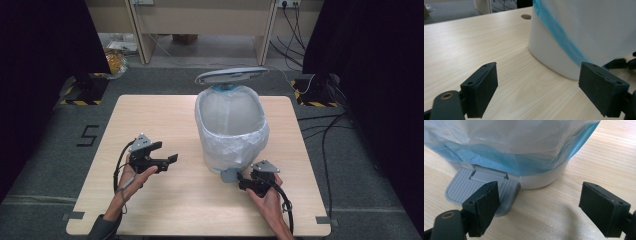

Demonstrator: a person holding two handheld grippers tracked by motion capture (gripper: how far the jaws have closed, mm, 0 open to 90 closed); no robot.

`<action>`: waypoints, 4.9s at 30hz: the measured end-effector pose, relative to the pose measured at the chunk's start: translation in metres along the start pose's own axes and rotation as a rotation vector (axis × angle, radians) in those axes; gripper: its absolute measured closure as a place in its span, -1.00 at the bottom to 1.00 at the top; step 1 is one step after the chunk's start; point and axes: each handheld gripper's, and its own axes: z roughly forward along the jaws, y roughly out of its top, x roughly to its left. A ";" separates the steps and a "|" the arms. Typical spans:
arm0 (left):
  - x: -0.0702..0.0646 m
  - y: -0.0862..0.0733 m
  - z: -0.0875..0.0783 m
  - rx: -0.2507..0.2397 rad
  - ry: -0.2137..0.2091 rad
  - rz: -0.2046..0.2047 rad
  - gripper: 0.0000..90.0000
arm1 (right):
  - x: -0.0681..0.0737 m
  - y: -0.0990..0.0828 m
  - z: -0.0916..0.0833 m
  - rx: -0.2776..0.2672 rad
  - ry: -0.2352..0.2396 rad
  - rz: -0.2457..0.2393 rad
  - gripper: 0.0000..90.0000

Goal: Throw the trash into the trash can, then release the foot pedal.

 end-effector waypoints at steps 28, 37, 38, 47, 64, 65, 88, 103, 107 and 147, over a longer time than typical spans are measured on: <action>0.010 -0.069 0.014 0.209 0.112 0.073 -0.66 | 0.000 0.000 0.000 0.001 0.000 0.002 -0.64; 0.009 -0.070 0.014 0.246 0.143 0.076 -0.67 | 0.001 0.000 -0.001 0.002 0.000 0.007 -0.63; 0.009 -0.070 0.014 0.248 0.137 0.066 -0.67 | 0.000 0.000 0.000 0.000 0.002 0.002 -0.63; 0.009 -0.070 0.014 0.249 0.134 0.065 -0.68 | 0.000 0.000 0.000 0.002 0.004 0.007 -0.63; 0.009 -0.070 0.014 0.248 0.135 0.065 -0.68 | 0.000 0.000 0.000 0.000 0.005 -0.002 -0.63; 0.009 -0.070 0.014 0.248 0.135 0.065 -0.68 | 0.000 0.000 0.000 0.000 0.005 -0.002 -0.63; 0.009 -0.070 0.014 0.247 0.135 0.065 -0.67 | -0.002 0.001 -0.003 -0.012 0.022 0.026 -0.63; 0.009 -0.070 0.014 0.247 0.134 0.066 -0.67 | -0.004 0.005 -0.009 -0.058 0.036 0.035 -0.63; 0.009 -0.070 0.014 0.248 0.133 0.066 -0.67 | -0.006 0.006 -0.013 -0.057 0.035 0.005 -0.61; 0.009 -0.071 0.014 0.244 0.134 0.065 -0.66 | -0.032 -0.054 -0.075 0.008 0.056 -0.004 -0.59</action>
